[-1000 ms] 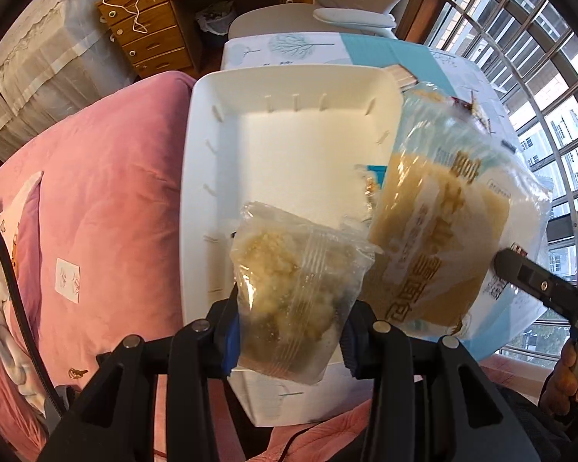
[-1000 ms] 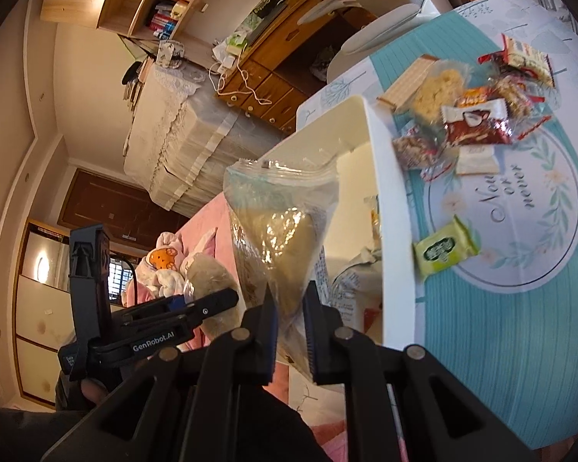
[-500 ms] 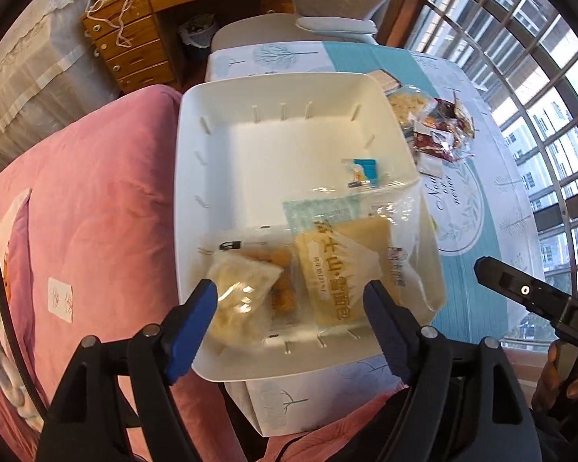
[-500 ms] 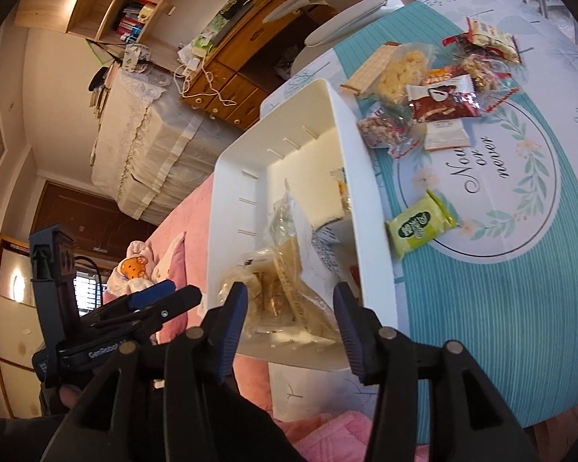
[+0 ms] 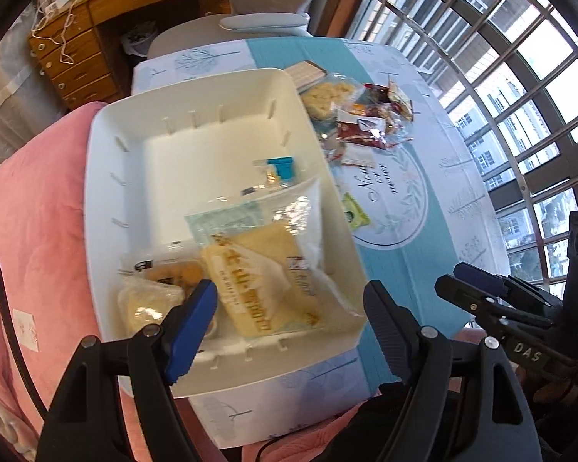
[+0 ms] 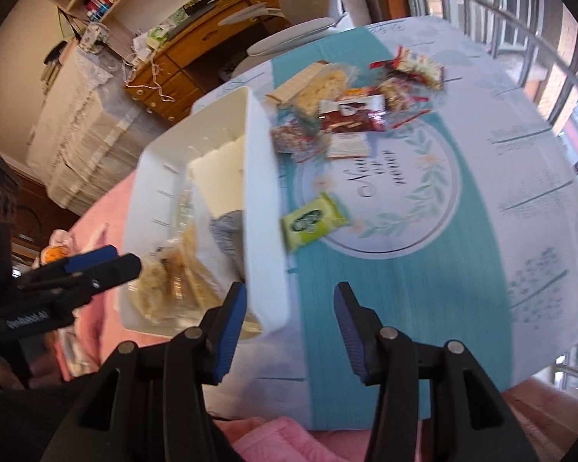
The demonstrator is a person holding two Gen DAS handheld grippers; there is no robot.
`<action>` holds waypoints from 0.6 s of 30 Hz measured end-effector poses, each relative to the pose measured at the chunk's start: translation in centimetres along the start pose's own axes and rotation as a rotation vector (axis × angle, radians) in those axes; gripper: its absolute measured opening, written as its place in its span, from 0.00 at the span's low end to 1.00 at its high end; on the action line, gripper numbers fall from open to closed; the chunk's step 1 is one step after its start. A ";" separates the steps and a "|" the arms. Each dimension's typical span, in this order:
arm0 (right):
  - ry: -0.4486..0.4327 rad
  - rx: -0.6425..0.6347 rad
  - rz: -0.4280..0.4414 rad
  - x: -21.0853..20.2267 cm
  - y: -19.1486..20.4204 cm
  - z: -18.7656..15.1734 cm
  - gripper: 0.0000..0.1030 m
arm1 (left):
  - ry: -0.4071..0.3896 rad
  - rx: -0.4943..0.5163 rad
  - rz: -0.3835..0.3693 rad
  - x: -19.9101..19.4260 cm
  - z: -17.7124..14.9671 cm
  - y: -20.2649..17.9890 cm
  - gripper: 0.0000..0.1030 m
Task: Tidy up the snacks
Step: 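Lower bread bag into tray and open right gripper while left gripper releases pastry bag, then withdraw both grippers from the tray toward the snack pile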
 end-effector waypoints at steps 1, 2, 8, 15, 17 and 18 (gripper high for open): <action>-0.002 -0.013 -0.028 -0.2 -0.4 0.0 0.47 | 0.003 0.003 -0.004 0.2 0.1 -0.4 0.75; -0.007 -0.026 -0.055 -0.3 -0.9 0.0 0.48 | 0.008 0.006 -0.007 0.3 0.1 -0.7 0.75; -0.043 -0.075 -0.155 -1.0 -3.3 0.9 0.48 | 0.018 0.020 -0.006 0.8 1.1 -2.7 0.76; -0.099 -0.162 -0.216 -1.9 -5.6 3.4 0.56 | 0.017 -0.023 0.030 1.1 2.9 -4.4 0.79; -0.111 -0.188 -0.216 -2.1 -6.2 4.1 0.57 | 0.019 -0.031 0.054 1.4 3.4 -5.2 0.80; -0.113 -0.197 -0.215 -2.1 -6.4 4.5 0.57 | 0.019 -0.036 0.063 1.5 3.6 -5.6 0.80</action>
Point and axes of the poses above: each gripper's, at about its wrist camera, not at the fingertips, and x roughly the way its jaws point, y to its left, z to its top, the point moved 3 cm from there along x, roughly the way its jaws point, and after that the axes turned 11 degrees about -y, right-handed, at the moved point
